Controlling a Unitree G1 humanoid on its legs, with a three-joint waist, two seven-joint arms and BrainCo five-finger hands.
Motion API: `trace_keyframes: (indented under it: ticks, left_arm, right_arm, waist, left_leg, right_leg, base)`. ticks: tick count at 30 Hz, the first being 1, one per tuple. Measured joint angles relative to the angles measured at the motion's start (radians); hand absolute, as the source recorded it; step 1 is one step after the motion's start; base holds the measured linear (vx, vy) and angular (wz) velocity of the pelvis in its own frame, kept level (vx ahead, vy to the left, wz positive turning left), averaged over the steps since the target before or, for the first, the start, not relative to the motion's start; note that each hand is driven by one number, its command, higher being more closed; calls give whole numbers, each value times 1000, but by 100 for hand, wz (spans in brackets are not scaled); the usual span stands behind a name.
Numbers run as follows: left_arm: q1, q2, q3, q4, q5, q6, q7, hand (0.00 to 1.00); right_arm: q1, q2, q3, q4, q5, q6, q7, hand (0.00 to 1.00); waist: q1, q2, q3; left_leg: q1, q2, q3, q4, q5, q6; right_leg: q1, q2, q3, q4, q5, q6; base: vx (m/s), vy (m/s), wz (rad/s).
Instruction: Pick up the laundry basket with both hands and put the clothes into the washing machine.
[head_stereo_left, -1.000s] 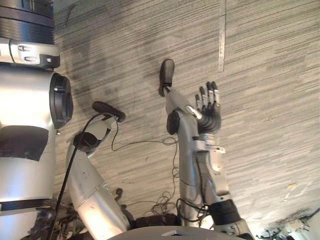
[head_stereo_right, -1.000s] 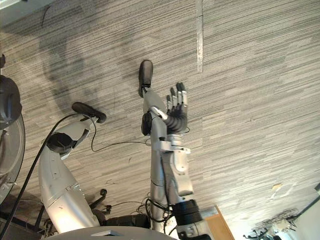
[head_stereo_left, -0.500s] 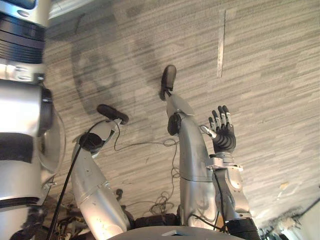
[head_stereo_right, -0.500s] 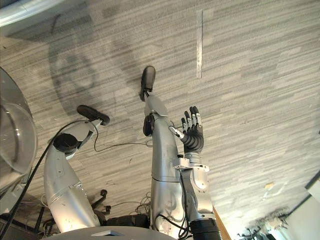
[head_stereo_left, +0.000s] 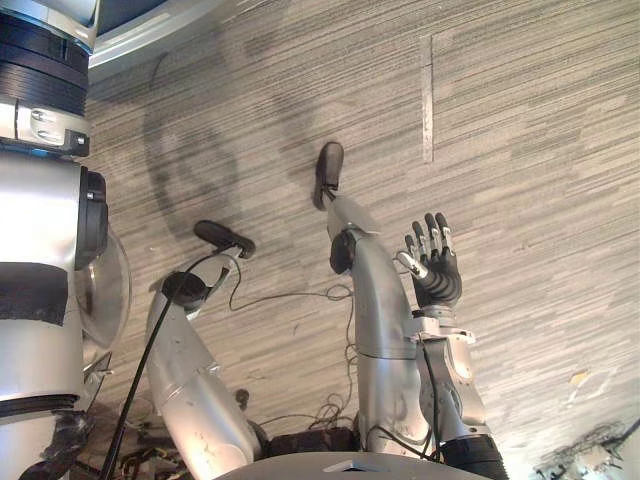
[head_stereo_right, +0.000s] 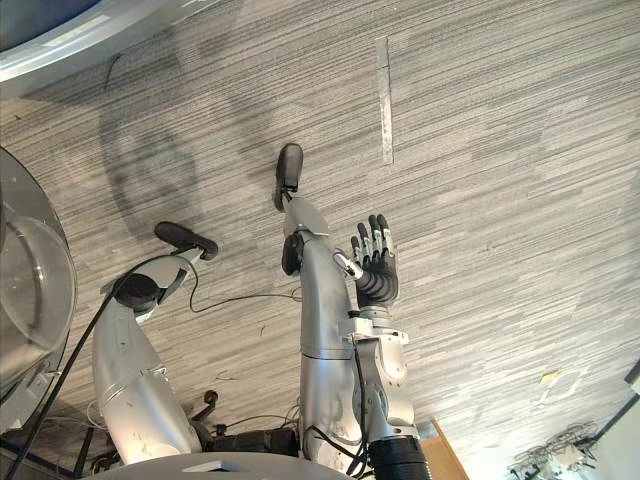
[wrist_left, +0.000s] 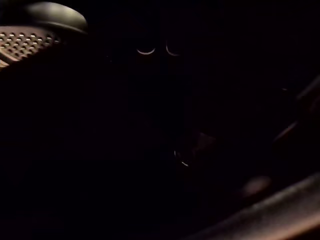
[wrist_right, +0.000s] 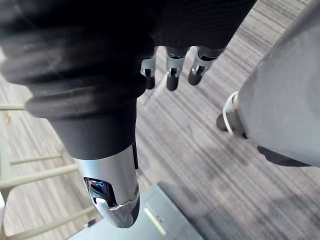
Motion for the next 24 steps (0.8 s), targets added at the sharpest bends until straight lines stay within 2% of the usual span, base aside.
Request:
trace_keyframes:
  ticks: [5, 7, 10, 11, 13, 14, 15, 18, 22, 24]
  left_arm:
    - [120, -21, 177, -2, 31, 14, -19, 0]
    - [181, -57, 253, -10, -8, 20, 0, 0]
    - [270, -154, 380, -43, -153, 17, 89, 0]
    - [306, -183, 413, -54, -238, 0, 131, 0]
    - [357, -210, 451, -54, -344, -7, 169, 0]
    - [395, -214, 452, -58, -447, -32, 184, 0]
    - [408, -214, 452, -61, -496, -45, 186, 0]
    - [458, -203, 444, -102, -732, -91, 166, 0]
    - [560, -195, 411, -165, -922, -119, 142, 0]
    - [660, -159, 330, -266, -990, -145, 139, 0]
  right_arm:
    - [2, 4, 2, 16, -1, 19, 5, 0]
    - [2, 3, 3, 21, -2, 18, 4, 0]
    - [2, 2, 4, 26, -4, 15, 1, 0]
    - [2, 3, 5, 26, -23, 12, -7, 0]
    - [2, 2, 11, 25, -42, 8, -13, 0]
    - [2, 0, 21, 23, -50, 8, -32, 0]
    - [2, -2, 22, 22, -62, 8, -37, 0]
    - [2, -1, 39, 3, -82, 19, -62, 0]
    - [2, 0, 54, -15, -91, 22, -76, 0]
    - [4, -2, 65, -35, -117, 32, -77, 0]
  waist:
    - [5, 0, 0]
    - [11, 0, 0]
    - [17, 0, 0]
    - [17, 0, 0]
    - [17, 1, 0]
    - [19, 1, 1]
    - [21, 1, 1]
    - [32, 1, 1]
    - [34, 2, 1]
    - [39, 3, 1]
  left_leg:
    - [0, 5, 0, -20, 7, -13]
    - [-2, 4, -1, -25, 17, -15]
    - [-10, 3, -9, -43, 41, -17]
    - [-14, 0, -12, -53, 53, -18]
    - [-21, -2, -20, -67, 71, -22]
    - [-22, -4, -25, -76, 81, -26]
    - [-22, -6, -25, -81, 86, -27]
    - [-23, -9, -30, -94, 104, -28]
    - [-29, -9, -34, -96, 111, -24]
    - [-40, -7, -40, -96, 117, -23]
  right_leg:
    - [37, 17, -15, -79, 4, -5]
    - [38, 18, -20, -86, 10, -14]
    - [43, 20, -31, -102, 17, -18]
    - [43, 20, -37, -108, 19, -21]
    - [43, 20, -47, -111, 19, -21]
    - [43, 20, -52, -111, 19, -22]
    - [43, 20, -53, -112, 19, -22]
    - [43, 20, -56, -112, 20, -23]
    - [42, 21, -60, -118, 26, -32]
    - [37, 21, -65, -119, 29, -37]
  base:
    - [-39, 8, 1]
    - [-65, -15, 6]
    - [-56, -22, 11]
    - [-44, -22, 12]
    - [-35, -22, 13]
    - [-31, -24, 14]
    - [-27, -26, 12]
    - [-27, -25, 10]
    - [-10, -4, 4]
    - [-3, 1, 2]
